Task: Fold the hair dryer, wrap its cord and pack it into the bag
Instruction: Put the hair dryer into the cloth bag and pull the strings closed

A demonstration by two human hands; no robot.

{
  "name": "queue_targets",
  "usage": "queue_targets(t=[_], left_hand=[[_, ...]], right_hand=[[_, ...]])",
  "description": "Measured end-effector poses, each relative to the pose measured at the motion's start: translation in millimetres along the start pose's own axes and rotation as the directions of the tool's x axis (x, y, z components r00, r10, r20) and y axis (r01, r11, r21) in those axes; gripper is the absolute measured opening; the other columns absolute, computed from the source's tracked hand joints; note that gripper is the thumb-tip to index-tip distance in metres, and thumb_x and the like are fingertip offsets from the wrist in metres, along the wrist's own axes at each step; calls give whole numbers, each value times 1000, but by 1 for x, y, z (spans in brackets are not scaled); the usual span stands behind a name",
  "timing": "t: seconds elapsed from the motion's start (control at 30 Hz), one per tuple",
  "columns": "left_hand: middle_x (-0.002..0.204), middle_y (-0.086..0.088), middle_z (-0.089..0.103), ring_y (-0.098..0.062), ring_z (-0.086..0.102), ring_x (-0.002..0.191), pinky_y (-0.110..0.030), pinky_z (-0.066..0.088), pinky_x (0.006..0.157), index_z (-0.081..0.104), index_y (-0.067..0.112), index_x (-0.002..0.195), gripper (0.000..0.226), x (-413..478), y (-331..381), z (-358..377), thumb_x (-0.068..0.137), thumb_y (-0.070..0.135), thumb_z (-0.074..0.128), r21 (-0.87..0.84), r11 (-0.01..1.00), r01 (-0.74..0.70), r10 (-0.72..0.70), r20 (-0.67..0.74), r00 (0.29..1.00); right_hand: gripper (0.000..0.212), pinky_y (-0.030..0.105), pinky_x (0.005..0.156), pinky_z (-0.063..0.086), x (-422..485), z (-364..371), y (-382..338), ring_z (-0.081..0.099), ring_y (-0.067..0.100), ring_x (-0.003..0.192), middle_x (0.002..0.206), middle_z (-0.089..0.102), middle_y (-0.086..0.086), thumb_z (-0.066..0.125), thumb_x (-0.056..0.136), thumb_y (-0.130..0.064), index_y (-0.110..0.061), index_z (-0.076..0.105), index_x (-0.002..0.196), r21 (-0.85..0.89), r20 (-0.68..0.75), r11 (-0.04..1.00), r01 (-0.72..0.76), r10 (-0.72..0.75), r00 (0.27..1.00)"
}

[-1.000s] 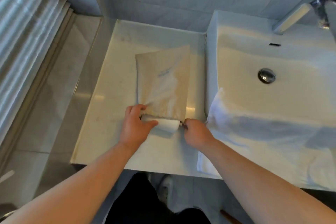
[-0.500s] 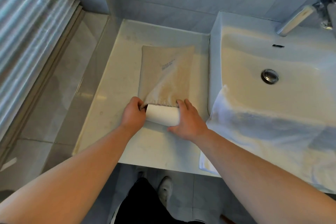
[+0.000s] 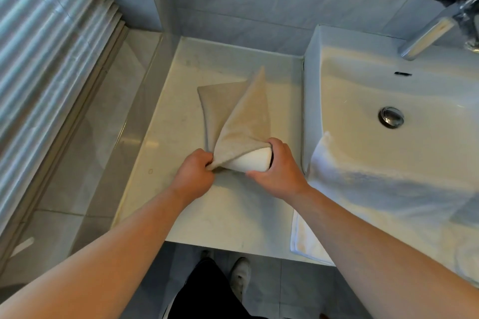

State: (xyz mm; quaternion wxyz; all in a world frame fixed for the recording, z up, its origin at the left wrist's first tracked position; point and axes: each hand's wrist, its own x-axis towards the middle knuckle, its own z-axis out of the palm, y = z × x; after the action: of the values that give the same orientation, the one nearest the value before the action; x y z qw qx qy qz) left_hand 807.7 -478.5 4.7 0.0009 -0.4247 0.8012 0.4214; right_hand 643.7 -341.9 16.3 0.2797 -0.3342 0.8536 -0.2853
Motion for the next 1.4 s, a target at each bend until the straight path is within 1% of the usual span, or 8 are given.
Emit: queue_targets(t=[0.23,0.33,0.43,0.53,0.77,1.0,1.27,1.4], left_hand=[[64,2,44,-22,45,64,-31,34,53,42,20,67,22,-8,7,5,73,2,52,-76,997,17,-20,-37,999],[98,-3,54,-26,50,94,-38,45,83,49,24,122,55,-6,6,9,73,35,70,254,963,-94,137,-155,978],[135,-8,47,-31,40,126,-44,30,107,39,30,144,87,13,23,16,68,60,70,523,780,-343,408,-9,913],[142,-1,46,-27,39,131,-44,22,113,44,32,140,73,34,37,21,76,63,61,607,652,-453,450,171,876],[119,-2,58,-29,50,115,-42,32,103,56,21,124,61,49,40,20,75,54,69,618,682,-391,466,44,883],[94,-10,55,-32,50,86,-39,37,82,57,10,96,43,58,46,23,56,13,73,637,695,-333,483,-72,872],[132,-14,56,-35,48,126,-50,24,113,59,17,128,71,60,19,19,61,29,80,640,588,-494,605,57,794],[105,-11,62,-35,57,99,-46,40,96,61,11,104,55,76,25,15,53,21,80,685,588,-430,602,-16,798]], right_hand=[[91,36,94,48,14,19,7,53,22,112,126,49,4,85,58,-42,-26,36,132,44,-19,997,-59,60,998],[86,34,92,49,13,21,11,58,18,107,120,58,1,86,60,-36,-25,40,132,131,-29,988,-77,81,996],[64,27,77,49,9,17,17,64,15,86,98,64,-2,85,66,-31,-21,50,118,201,-55,973,-112,125,991],[30,32,71,48,9,14,23,60,20,77,84,63,0,78,73,-28,-18,57,93,186,-62,978,-91,104,993],[22,35,59,43,13,6,24,55,30,67,71,62,13,68,82,-21,-16,52,69,94,-78,992,-90,97,992],[20,29,55,36,4,4,23,47,19,63,65,52,-3,65,87,-24,-13,53,75,42,-90,994,-100,103,991],[11,21,56,38,5,8,17,51,10,65,69,56,-10,66,85,-23,-17,57,82,93,-86,981,-168,176,981],[17,27,54,35,6,7,10,44,14,61,67,50,-4,64,87,-22,-12,52,79,72,-50,982,-173,176,983]])
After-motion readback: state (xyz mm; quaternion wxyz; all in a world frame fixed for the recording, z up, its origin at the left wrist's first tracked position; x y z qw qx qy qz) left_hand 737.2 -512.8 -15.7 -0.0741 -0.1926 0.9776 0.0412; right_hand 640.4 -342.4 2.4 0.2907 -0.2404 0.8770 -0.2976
